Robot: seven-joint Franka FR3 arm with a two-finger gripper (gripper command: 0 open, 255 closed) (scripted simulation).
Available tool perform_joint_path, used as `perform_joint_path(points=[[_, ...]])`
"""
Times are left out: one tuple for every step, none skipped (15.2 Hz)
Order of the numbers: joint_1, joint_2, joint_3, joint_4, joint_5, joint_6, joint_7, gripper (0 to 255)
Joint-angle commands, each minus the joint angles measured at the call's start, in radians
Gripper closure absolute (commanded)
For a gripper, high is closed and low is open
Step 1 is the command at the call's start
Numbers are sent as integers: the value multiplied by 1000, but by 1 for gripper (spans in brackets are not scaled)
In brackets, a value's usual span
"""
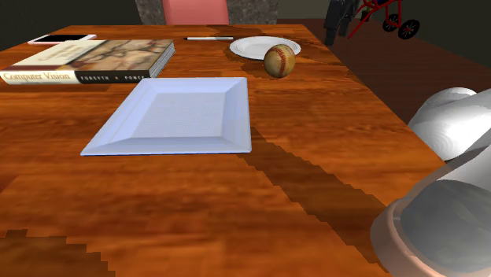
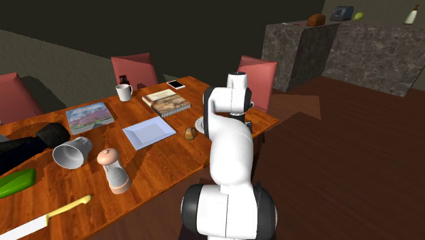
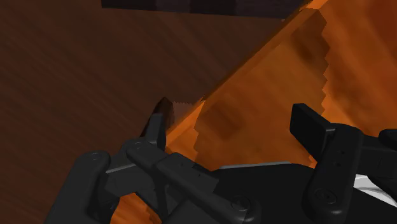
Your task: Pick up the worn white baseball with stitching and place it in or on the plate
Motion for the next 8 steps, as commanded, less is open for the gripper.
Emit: perform_joint_path(points=[[0, 0, 0, 0, 0, 0, 0, 0], [8, 1, 18, 6, 19, -4, 22, 0], [16, 4, 36, 14, 37, -8, 43, 0], [24, 7, 53, 22, 56, -12, 65, 0], [31, 12, 71, 31, 74, -15, 87, 0], [39, 17, 89, 41, 92, -18, 109, 0], [46, 23, 106, 52, 109, -20, 131, 0], [52, 30, 124, 64, 126, -22, 153, 0]])
